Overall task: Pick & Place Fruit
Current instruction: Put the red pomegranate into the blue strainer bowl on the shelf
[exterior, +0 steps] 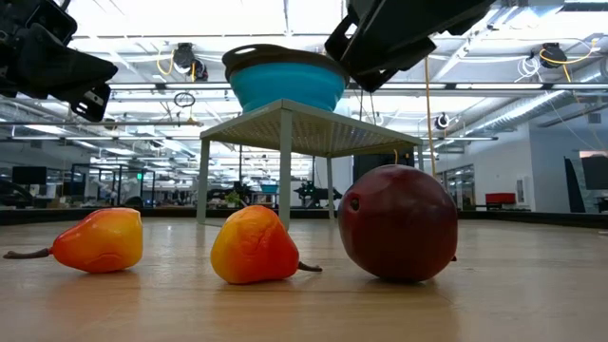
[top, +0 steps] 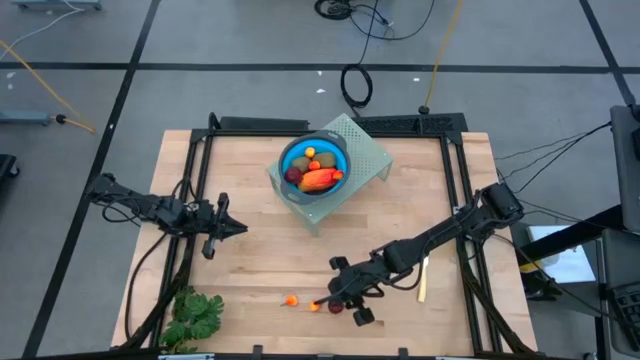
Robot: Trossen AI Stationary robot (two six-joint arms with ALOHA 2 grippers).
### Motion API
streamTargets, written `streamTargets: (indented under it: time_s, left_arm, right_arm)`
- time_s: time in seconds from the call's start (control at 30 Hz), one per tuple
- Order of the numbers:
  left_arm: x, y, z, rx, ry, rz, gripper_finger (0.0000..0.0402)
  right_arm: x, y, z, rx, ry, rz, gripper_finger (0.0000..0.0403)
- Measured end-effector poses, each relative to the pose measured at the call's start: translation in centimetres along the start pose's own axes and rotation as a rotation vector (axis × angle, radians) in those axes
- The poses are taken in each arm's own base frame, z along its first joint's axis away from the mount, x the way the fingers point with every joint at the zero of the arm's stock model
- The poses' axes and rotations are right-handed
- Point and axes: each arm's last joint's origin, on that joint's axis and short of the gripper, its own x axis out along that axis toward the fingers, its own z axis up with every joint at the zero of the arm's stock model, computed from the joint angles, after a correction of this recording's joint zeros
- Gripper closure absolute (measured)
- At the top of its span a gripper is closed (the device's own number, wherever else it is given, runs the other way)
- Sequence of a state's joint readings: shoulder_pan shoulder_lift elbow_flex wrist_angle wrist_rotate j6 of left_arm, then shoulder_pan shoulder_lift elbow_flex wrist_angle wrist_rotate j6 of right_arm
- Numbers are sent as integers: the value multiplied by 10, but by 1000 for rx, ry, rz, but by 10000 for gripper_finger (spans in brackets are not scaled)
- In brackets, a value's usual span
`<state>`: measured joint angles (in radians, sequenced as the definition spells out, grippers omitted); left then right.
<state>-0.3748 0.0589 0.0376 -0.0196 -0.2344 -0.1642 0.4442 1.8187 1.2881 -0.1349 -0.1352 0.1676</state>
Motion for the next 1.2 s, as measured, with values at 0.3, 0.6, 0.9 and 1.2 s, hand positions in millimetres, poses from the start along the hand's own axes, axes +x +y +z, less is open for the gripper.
streamTargets:
  time_s: [0.3,0.6,0.9,1.2]
  left_arm:
    - [0,0,0,-2,0,0,378]
    - [0,0,0,4,0,1,378]
    - [0,0,0,4,0,1,378]
    - [0,0,0,4,0,2,378]
  right_arm:
    - [0,0,0,-3,0,0,242]
    - [1,-1,-2,2,2,-5,166]
    - [4,-4,-17,3,47,-15,143]
    - [23,-6,-21,-2,20,-5,142]
